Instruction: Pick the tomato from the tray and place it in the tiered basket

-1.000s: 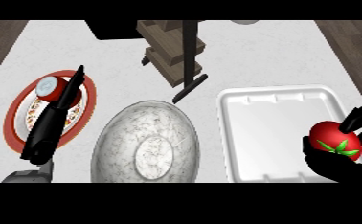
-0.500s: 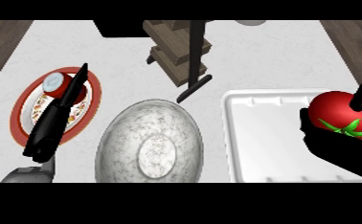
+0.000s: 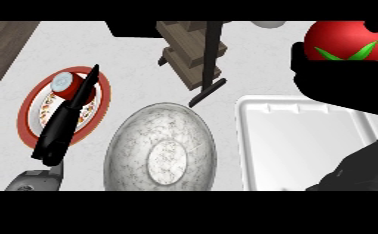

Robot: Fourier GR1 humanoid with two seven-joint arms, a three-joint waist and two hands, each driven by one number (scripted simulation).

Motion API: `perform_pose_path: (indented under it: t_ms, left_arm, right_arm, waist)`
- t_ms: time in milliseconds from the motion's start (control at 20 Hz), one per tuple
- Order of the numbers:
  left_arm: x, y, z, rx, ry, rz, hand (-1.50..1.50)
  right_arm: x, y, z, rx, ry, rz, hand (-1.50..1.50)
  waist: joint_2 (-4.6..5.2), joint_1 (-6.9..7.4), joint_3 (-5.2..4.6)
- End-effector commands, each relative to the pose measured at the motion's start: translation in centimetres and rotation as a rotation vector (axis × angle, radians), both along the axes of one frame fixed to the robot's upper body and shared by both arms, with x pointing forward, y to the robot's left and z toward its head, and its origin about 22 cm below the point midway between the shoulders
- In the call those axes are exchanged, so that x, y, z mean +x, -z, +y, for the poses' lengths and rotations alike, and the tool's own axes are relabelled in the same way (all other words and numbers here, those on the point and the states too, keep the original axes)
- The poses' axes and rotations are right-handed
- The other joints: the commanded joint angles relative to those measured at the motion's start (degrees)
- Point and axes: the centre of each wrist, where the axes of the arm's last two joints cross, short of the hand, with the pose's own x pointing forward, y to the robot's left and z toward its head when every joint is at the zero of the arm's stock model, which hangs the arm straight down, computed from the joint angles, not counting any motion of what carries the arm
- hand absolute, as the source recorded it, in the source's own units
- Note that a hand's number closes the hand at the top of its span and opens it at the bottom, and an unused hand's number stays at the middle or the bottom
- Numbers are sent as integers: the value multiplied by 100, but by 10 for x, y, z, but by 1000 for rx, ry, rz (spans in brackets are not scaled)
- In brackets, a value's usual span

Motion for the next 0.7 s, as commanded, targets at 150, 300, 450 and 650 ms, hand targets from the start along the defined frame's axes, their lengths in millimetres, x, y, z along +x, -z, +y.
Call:
perform_pose_path:
  t_ms: [150,300,450,650]
  left_arm:
    - [9,-7,-9,-5,34,-7,0]
    - [14,-9,-18,-19,46,-10,0]
    - [7,-3,-13,2,57,-9,0]
    - [9,-5,-10,-3,55,-39,0]
  right_arm:
    - [34,-77,42,89,154,110,150]
    - [50,-101,49,133,152,136,150]
    - [72,-116,55,175,140,198,150]
    - [107,-116,71,194,135,242,150]
  waist:
    - [68,179,11]
    - [102,162,28]
    - [129,269,28]
    - [191,354,26]
